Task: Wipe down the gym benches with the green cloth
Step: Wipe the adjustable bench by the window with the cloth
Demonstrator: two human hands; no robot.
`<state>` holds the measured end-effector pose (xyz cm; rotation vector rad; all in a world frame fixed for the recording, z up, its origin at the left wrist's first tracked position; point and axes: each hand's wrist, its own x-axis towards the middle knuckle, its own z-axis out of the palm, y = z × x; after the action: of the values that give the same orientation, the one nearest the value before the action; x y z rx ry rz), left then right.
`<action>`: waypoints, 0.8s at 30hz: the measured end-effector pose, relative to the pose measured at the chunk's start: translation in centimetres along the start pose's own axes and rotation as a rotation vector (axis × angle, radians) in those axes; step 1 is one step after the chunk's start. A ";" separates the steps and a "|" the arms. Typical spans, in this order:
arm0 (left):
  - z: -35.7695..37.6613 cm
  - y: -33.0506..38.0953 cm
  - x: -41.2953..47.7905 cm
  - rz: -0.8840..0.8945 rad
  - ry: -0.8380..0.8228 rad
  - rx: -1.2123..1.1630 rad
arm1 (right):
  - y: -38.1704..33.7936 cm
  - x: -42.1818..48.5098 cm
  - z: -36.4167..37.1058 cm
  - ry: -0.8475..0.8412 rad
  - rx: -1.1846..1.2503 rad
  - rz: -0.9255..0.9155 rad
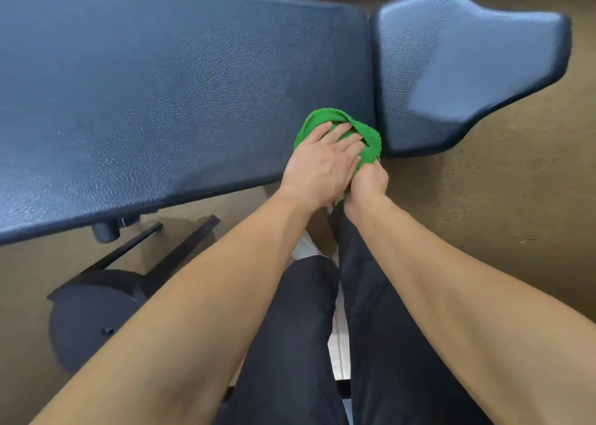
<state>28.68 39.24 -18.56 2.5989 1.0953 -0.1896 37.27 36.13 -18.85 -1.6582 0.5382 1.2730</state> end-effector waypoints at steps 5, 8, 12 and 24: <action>-1.1 0.4 -4.1 -0.188 0.201 -0.083 | 0.5 -3.9 0.2 -0.053 -0.238 0.122; -1.6 2.2 -7.4 -0.446 0.395 -0.215 | 0.6 -6.8 -0.2 -0.143 -0.387 0.008; -2.2 5.2 -10.0 -0.680 0.478 -0.387 | -2.7 -7.0 -1.4 -0.399 -0.778 -0.386; 1.3 10.8 6.2 -1.726 1.352 -2.682 | -12.3 8.3 1.6 -1.495 -2.132 -2.070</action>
<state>40.72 35.89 -18.75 -1.0406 1.2060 1.3991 49.22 44.73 -21.40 0.4321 2.9837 -0.3123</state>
